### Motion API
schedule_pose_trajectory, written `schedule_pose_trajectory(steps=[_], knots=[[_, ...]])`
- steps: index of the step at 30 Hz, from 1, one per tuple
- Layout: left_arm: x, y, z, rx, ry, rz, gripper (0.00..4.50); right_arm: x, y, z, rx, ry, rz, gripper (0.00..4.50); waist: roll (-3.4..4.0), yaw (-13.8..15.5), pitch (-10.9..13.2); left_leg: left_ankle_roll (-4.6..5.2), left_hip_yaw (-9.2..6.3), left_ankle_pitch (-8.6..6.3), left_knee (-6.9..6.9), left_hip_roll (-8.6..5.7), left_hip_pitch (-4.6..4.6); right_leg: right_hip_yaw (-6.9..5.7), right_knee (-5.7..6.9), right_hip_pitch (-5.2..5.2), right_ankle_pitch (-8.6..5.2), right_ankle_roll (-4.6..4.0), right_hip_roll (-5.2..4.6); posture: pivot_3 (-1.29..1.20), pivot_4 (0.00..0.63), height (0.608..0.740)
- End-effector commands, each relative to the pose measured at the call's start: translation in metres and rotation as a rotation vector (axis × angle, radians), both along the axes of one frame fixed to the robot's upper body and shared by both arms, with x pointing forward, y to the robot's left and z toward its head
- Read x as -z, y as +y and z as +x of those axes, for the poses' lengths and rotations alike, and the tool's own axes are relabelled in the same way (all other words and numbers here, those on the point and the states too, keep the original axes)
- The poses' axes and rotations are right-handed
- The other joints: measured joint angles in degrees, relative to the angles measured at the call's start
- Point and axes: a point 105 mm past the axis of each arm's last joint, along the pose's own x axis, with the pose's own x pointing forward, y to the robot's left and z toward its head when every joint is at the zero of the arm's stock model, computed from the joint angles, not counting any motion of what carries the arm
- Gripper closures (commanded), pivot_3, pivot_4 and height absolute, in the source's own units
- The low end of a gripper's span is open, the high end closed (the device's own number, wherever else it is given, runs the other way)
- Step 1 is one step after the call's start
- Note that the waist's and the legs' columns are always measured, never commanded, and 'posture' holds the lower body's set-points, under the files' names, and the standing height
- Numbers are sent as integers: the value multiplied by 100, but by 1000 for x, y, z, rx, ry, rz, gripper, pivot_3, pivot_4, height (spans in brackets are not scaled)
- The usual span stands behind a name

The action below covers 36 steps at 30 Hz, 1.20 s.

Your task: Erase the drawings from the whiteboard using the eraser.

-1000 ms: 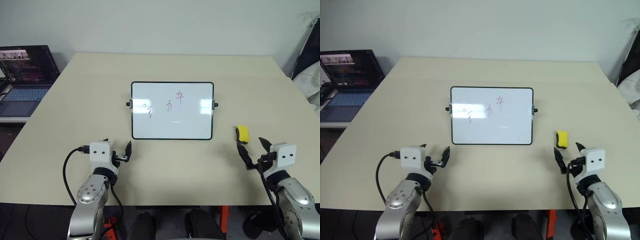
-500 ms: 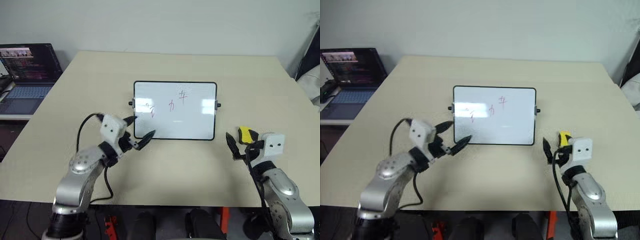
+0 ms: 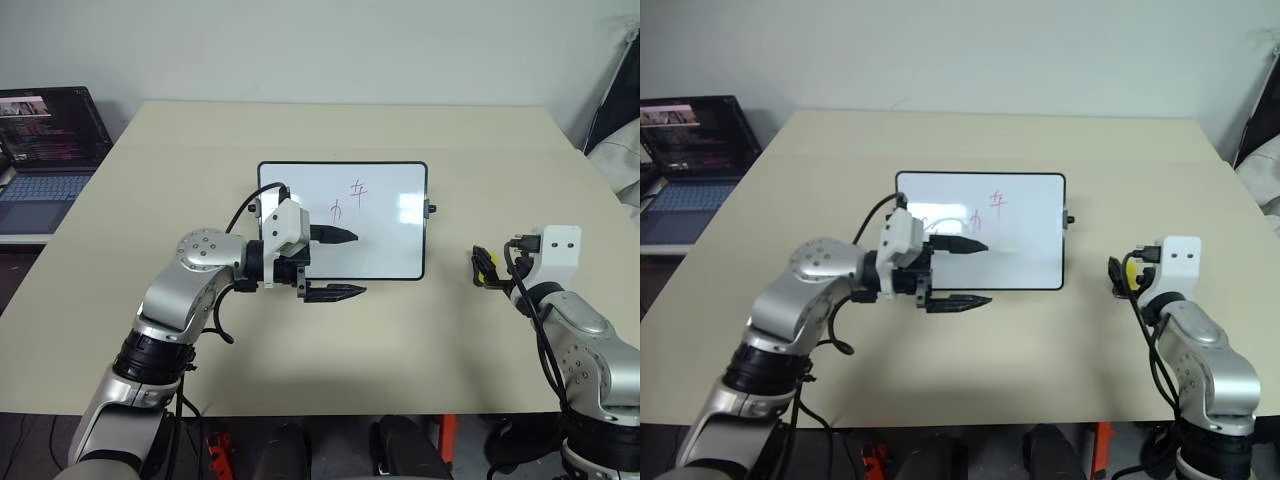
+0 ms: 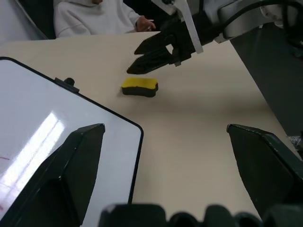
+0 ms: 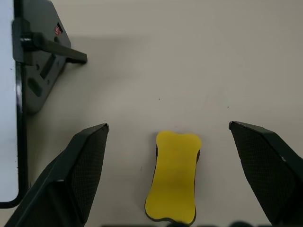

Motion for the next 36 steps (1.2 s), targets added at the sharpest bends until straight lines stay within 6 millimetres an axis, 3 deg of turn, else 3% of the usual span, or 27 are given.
schedule_pose_trajectory(steps=[1,14,17,25,28,31,36], knots=[[-6,-3,0,23,-39,-2,0,-4,-6,3,14,-12,-16,30,0,1,0,1,0,-1,0,0,-3,-1,-2,-1,0,0,0,0,150,740],[-9,-1,3,7,-34,-9,0,16,-12,25,52,4,-73,30,0,-4,0,2,6,0,7,0,-42,11,29,-64,1,0,-2,0,150,740],[-9,-1,3,2,-32,-9,0,17,-14,27,62,-2,-74,645,1,-4,0,2,6,0,7,1,-42,11,31,-65,1,0,-2,0,150,740],[-4,4,0,-24,-11,-1,0,23,-12,27,58,24,-60,3376,1,-2,-1,2,5,0,8,1,-42,14,32,-64,1,-1,-2,0,150,740],[-2,4,-1,-32,-5,-3,0,23,-13,26,60,25,-59,3610,1,-2,-2,2,5,0,12,1,-41,13,35,-64,2,0,-2,0,150,740],[-1,4,-2,-36,0,-6,0,21,-11,25,54,14,-57,4448,1,1,-2,2,4,0,14,1,-42,13,37,-64,2,-1,-2,0,150,740],[1,4,-3,-41,6,-9,0,15,-10,21,27,-14,-69,4479,1,2,-2,2,4,0,14,1,-43,13,36,-64,2,0,-3,0,150,740]])
